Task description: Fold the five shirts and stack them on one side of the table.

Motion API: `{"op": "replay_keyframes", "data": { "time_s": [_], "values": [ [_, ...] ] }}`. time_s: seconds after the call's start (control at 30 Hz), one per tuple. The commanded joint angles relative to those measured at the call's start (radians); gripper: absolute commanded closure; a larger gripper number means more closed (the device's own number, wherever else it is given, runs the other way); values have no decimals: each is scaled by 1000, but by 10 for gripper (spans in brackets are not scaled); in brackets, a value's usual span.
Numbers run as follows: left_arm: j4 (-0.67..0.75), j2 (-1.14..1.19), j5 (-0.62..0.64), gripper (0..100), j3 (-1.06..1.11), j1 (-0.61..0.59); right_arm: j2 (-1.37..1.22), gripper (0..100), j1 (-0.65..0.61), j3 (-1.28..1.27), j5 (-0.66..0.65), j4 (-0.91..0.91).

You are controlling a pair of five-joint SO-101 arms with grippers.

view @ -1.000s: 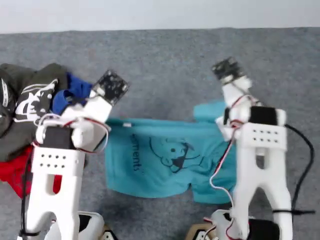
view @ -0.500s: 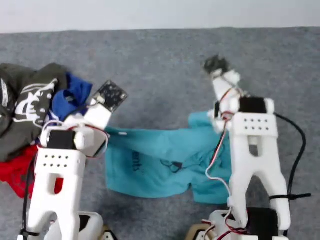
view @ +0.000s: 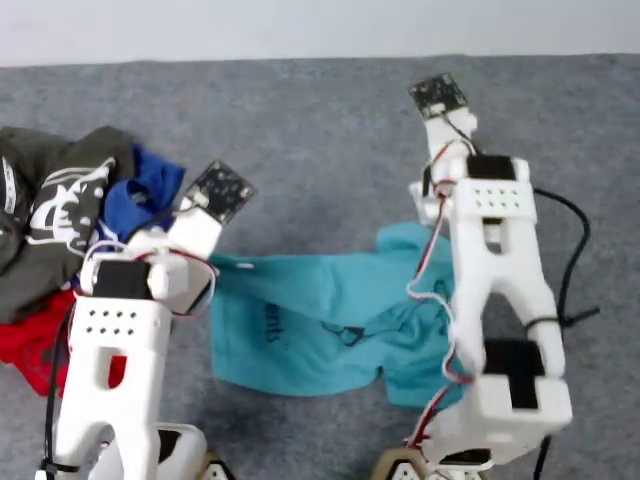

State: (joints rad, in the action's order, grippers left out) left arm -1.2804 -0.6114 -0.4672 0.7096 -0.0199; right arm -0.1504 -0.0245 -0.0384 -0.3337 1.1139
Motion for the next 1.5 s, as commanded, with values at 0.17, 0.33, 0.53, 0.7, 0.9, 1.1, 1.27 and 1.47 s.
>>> {"op": "replay_keyframes", "data": {
  "time_s": [0.17,0.33,0.53,0.7,0.9,1.1,1.27,1.47],
  "values": [
    [17,-17,-6,998,-2,-2,-269,794,-54,239,107,179],
    [17,-17,-6,998,-2,-2,-417,807,-114,353,100,297],
    [17,-17,-6,998,-2,-2,-452,986,-156,508,98,421],
    [17,-17,-6,998,-2,-2,-427,988,-159,669,98,524],
    [17,-17,-6,998,-2,-2,-363,989,-148,798,-17,539],
    [17,-17,-6,998,-2,-2,-352,989,-74,815,-97,453],
    [17,-17,-6,998,-2,-2,-352,989,2,815,-146,343],
    [18,-17,-6,998,-5,-2,-354,989,50,815,-150,268]
  ]
}}
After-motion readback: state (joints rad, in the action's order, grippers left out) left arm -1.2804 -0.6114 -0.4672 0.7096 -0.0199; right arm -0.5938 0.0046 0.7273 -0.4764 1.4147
